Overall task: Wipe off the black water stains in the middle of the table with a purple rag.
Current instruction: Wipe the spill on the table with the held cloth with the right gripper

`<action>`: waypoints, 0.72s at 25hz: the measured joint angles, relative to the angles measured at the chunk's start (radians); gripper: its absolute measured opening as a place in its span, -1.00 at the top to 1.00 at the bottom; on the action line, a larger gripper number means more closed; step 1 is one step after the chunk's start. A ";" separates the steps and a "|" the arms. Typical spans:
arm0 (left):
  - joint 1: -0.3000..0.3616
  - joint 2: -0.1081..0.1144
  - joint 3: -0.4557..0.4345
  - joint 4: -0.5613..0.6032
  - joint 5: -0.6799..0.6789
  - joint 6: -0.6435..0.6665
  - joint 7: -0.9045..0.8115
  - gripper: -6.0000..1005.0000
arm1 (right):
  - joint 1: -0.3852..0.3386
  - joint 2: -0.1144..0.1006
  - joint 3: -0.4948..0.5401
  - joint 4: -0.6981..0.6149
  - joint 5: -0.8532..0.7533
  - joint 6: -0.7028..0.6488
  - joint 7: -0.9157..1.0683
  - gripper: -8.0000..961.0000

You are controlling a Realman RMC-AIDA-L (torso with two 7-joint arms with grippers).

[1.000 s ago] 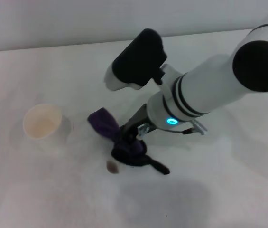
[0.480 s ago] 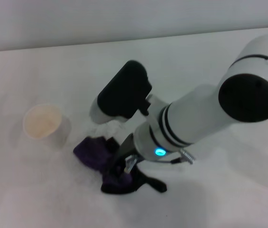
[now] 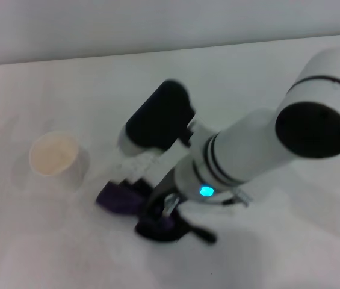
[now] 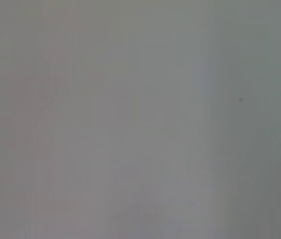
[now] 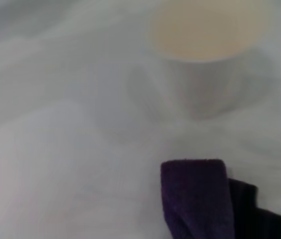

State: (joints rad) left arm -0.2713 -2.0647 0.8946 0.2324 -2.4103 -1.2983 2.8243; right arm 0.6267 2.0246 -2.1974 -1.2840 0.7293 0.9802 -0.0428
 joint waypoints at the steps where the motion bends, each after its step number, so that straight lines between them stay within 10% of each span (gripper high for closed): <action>1: 0.000 0.000 0.000 0.000 0.000 0.000 0.000 -0.76 | -0.002 -0.001 0.022 -0.002 -0.032 0.016 0.007 0.80; 11: 0.000 0.004 -0.002 0.010 -0.006 0.028 0.001 -0.76 | -0.007 -0.003 0.187 0.037 -0.216 0.118 0.010 0.79; 18: -0.008 0.005 -0.002 0.014 -0.007 0.039 0.001 -0.76 | 0.047 0.003 0.046 0.023 -0.019 0.044 -0.006 0.80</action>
State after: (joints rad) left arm -0.2789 -2.0601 0.8926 0.2467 -2.4174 -1.2595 2.8255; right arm 0.6734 2.0279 -2.1517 -1.2613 0.7105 1.0240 -0.0491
